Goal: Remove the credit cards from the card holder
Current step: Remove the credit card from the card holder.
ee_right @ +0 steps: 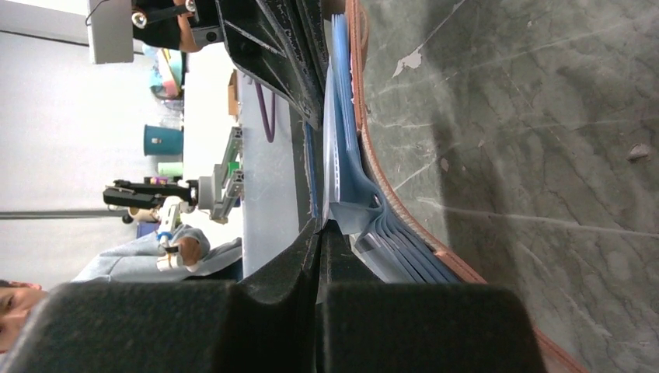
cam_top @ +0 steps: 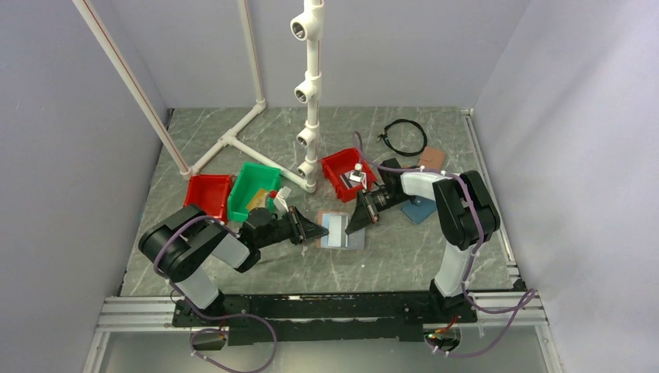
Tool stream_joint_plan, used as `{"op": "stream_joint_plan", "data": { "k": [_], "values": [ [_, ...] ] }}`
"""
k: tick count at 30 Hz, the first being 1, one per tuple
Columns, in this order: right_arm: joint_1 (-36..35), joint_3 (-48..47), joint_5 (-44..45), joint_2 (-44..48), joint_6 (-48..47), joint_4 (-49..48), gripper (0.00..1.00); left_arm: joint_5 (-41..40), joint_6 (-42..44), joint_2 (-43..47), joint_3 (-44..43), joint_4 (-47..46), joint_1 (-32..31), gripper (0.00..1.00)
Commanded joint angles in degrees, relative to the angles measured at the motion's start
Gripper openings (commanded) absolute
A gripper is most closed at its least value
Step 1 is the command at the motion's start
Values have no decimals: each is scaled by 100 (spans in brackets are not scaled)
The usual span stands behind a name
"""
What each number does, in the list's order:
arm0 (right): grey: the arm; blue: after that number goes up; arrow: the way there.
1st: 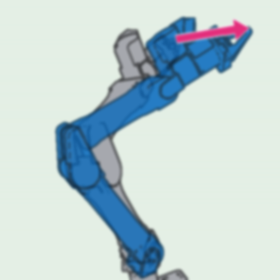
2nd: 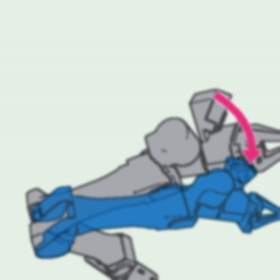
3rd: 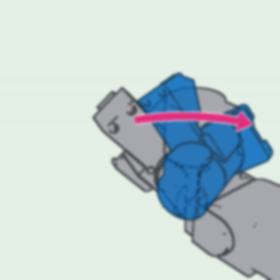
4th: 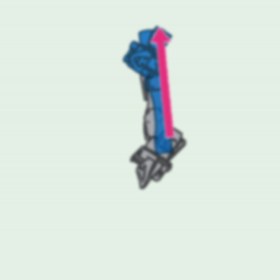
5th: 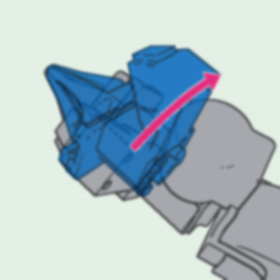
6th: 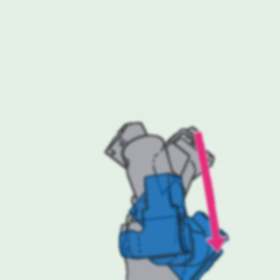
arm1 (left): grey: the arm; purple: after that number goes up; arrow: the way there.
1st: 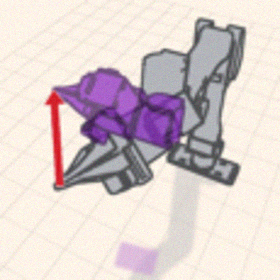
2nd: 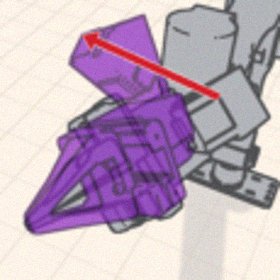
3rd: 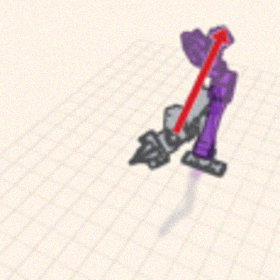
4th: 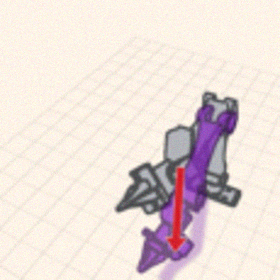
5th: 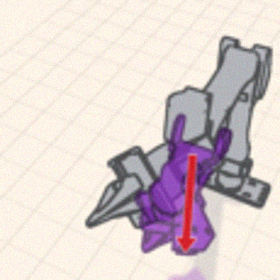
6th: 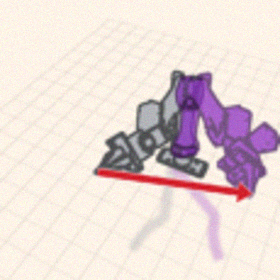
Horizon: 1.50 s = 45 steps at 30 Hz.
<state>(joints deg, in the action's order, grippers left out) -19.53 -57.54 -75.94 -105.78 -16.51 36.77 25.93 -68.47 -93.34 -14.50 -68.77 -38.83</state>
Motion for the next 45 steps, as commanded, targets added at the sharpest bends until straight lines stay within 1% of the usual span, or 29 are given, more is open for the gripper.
{"op": "stream_joint_plan", "data": {
  "k": [1, 3, 10, 18, 23, 24, 26, 27, 29, 33, 36, 39, 45],
  "values": [
    [2, -231, -297, -18, -188, 60, 0, 209, -111, -86, -105, -746, -8, 6],
    [3, -230, -246, -22, -154, 33, 0, 234, -123, -97, -113, -795, -11, 0],
    [10, -202, -9, -22, -28, -76, 0, 10, -97, 4, 90, -784, 9, 0],
    [38, -170, 328, -92, 95, -159, 0, -235, 23, 333, 271, -182, 76, 0],
    [46, -195, 325, -127, 29, -92, 0, -196, 119, 443, 269, -45, 96, 0],
    [46, -210, 265, -127, -24, -34, 0, -141, 127, 448, 218, -13, 95, 4],
    [43, -227, 143, -94, -121, 23, 0, -25, 146, 448, 119, 149, 95, 18],
    [46, -231, 81, -80, -164, 51, 0, 14, 172, 448, 62, 240, 99, 24],
    [38, -248, -25, -66, -238, 117, 0, 66, 193, 428, 0, 324, 97, 29],
    [37, -286, -158, -94, -364, 231, 0, 149, 169, 338, -62, 268, 95, 33],
    [29, -368, -338, -148, -629, 493, 0, 173, 138, 240, -100, 224, 95, 36],
    [19, -447, -473, -171, -894, 762, 0, 182, 123, 135, -134, 182, 87, 41],
    [-12, -478, -510, -185, -1016, 887, 0, 251, 123, 37, -247, 182, 65, 42]
  ]
}}
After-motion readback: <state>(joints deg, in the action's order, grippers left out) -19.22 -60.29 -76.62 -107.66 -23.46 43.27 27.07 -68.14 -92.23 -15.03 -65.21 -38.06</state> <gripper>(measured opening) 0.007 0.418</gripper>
